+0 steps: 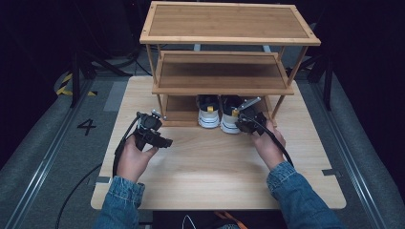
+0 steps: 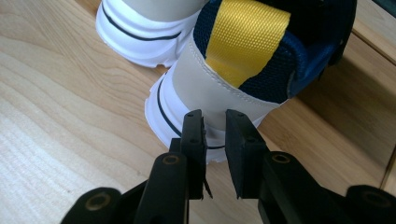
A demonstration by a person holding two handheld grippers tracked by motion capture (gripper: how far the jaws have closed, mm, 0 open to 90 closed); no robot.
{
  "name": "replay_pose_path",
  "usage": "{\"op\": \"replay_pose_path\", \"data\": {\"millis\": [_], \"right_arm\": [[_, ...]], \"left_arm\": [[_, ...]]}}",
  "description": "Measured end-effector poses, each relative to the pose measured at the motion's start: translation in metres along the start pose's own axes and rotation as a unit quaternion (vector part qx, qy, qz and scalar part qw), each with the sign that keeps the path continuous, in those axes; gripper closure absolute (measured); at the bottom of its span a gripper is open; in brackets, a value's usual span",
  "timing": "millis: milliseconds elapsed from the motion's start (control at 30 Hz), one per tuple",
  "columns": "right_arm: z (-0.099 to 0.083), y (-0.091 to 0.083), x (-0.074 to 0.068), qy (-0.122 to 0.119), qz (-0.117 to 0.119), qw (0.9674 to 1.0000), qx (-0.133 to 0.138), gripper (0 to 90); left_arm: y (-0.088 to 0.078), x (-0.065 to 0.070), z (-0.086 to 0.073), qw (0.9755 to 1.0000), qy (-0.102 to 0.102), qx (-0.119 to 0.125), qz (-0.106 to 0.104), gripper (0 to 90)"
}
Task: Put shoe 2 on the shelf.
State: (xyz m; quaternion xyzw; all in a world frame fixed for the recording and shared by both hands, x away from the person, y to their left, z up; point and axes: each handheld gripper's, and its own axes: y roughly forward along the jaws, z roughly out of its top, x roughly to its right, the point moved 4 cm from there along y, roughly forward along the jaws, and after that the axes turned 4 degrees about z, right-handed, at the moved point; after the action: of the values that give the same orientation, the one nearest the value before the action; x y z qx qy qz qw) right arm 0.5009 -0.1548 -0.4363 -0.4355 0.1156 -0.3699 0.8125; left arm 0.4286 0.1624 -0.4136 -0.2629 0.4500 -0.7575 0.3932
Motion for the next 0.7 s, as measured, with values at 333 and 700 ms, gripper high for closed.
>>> {"op": "replay_pose_path", "data": {"millis": [333, 700], "right_arm": [[0.004, 0.009, 0.011, -0.003, -0.005, 1.0, 0.001, 75.7], [0.009, 0.019, 0.009, -0.01, -0.018, 0.9997, 0.012, 71.6]], "left_arm": [[-0.003, -0.004, -0.009, 0.9999, -0.011, -0.004, 0.005, 40.7], [-0.005, -0.007, -0.017, 0.9996, -0.026, -0.001, 0.008, 40.7]]}}
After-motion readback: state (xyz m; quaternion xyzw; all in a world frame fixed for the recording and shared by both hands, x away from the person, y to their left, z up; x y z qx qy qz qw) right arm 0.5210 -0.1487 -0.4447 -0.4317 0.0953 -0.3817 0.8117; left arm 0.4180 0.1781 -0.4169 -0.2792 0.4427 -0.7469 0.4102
